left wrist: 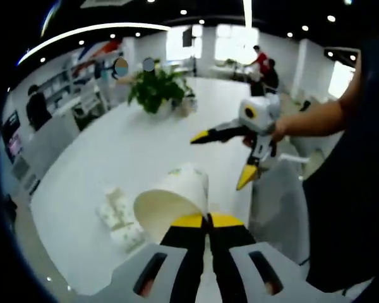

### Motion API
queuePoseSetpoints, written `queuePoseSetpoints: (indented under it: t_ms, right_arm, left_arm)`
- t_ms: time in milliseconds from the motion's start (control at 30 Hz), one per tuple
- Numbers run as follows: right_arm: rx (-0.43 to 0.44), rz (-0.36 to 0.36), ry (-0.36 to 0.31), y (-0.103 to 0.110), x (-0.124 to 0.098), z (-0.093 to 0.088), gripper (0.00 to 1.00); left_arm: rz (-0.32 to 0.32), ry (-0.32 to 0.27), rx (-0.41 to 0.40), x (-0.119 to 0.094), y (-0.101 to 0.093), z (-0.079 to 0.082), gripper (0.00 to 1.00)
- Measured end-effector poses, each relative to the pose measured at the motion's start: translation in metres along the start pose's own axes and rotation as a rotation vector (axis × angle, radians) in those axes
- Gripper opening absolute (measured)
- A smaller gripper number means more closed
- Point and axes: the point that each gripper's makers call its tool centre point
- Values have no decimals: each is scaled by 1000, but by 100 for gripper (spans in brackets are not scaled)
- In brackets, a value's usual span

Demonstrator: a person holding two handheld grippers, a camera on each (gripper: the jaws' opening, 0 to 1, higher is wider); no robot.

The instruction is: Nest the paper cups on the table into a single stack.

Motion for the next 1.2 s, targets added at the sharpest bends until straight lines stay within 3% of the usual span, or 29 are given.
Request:
queuePoseSetpoints:
  t_ms: [167, 267, 567, 1000, 1200]
  right_arm:
    - [9, -32, 5, -3, -8, -12, 100]
    - [20, -26, 9, 0, -10, -19, 100]
    - [14, -16, 23, 7, -12, -29, 100]
    - [17, -19, 30, 11, -17, -33, 100]
    - [16, -19, 28, 13, -17, -33, 100]
  left_arm:
    - [-13, 92, 16, -6, 0, 5, 0]
    - [2, 191, 59, -10, 3, 4, 0]
    - [16, 351, 126, -16, 5, 17, 0]
    - [9, 545, 222, -11, 3, 22, 0]
    - [-2, 568, 226, -11, 1, 24, 0]
Point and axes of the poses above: the point that each gripper's makers call its tool centre point, and the gripper's own axes: x roughly forward along the fingers, y roughly to its left, z roughly out of its top, and after that the axes turned 1 degree about -x, right-handed
